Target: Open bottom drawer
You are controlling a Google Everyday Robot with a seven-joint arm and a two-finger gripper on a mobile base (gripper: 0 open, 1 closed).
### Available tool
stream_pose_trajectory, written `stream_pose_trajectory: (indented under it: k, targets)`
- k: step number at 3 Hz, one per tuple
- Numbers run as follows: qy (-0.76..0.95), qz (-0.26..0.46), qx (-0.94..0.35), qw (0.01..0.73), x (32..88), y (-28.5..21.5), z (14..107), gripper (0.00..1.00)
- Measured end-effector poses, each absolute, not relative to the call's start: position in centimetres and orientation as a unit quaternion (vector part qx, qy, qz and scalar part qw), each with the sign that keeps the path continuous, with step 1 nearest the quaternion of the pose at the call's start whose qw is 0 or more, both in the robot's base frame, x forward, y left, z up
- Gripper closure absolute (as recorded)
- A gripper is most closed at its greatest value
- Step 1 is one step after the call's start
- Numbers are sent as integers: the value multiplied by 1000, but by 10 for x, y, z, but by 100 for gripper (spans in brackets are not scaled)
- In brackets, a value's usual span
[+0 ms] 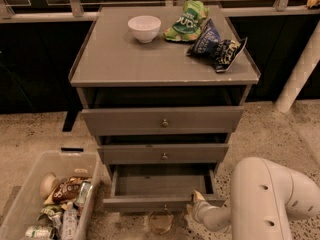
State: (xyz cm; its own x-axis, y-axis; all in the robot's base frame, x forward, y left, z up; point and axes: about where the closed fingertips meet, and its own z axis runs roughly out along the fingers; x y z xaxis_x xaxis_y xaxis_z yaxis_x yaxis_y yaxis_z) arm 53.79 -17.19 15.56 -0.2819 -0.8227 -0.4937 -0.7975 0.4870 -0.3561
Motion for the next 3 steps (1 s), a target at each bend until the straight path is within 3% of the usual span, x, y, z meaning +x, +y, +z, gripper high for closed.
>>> stream_pose_trajectory:
  k: [3]
  targets:
    - [799,-16,-508,322,530,-171,156,100]
